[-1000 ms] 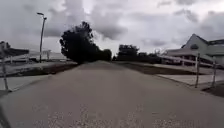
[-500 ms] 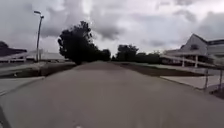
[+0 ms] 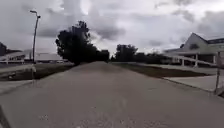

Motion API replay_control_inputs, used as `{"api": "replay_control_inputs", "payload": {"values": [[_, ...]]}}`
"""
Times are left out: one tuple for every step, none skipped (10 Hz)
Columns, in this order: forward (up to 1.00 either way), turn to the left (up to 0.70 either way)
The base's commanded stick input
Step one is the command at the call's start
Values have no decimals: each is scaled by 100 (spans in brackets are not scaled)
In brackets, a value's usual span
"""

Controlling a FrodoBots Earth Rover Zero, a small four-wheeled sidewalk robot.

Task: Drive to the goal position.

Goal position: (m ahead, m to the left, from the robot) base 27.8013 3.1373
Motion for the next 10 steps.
{"api": "replay_control_inputs", "payload": {"values": [[100,10],[100,21],[100,27],[100,28],[100,18],[100,4],[100,4],[100,4],[100,4],[100,4]]}}
